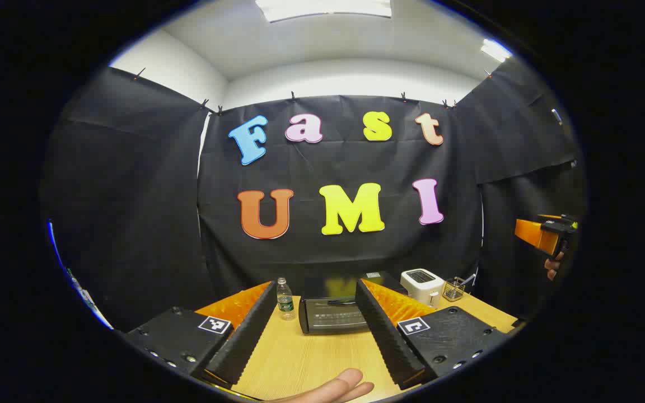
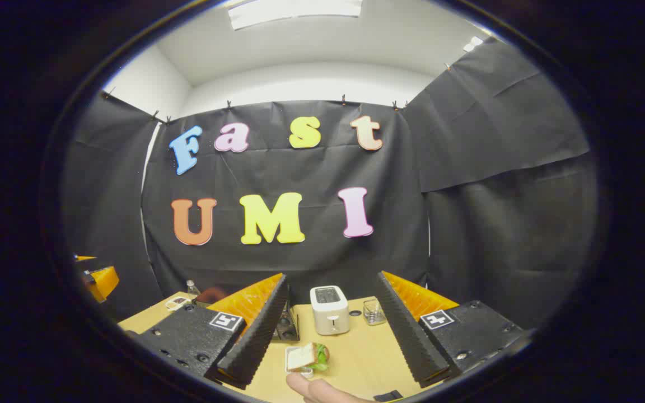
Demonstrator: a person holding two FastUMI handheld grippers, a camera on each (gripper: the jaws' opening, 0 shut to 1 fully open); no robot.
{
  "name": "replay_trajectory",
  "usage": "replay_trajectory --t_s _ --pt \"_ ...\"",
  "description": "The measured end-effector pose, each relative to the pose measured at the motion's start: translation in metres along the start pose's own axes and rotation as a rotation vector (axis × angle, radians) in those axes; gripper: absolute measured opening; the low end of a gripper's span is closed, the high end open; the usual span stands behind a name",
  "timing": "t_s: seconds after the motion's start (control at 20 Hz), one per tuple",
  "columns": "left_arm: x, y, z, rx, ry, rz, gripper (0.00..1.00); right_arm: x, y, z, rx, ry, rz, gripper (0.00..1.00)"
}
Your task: Open the electric oven with the left hand, put the food in, and close the electric oven.
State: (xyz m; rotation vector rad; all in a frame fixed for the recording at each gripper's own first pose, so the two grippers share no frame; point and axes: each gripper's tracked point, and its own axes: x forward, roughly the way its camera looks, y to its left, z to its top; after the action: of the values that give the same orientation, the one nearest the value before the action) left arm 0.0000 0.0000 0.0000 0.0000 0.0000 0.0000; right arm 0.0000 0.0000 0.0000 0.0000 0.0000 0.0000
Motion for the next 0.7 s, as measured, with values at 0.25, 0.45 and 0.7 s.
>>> replay_trajectory --t_s 0.25,0.45,0.7 --pt "0.005 -0.026 0.000 -0.012 0.012 -0.044 0.82 -0.006 -0.021 0.001 -0.004 -0.017 -0.019 0.89" --pt "0.012 -0.039 -0.002 -0.008 0.019 -0.054 0.95 -0.004 -0.040 0.000 -0.010 -0.025 -0.036 1.00" --pt "0.022 -0.048 -0.003 -0.026 0.033 -0.065 0.95 0.002 -0.043 -0.006 -0.014 -0.004 -0.021 0.90"
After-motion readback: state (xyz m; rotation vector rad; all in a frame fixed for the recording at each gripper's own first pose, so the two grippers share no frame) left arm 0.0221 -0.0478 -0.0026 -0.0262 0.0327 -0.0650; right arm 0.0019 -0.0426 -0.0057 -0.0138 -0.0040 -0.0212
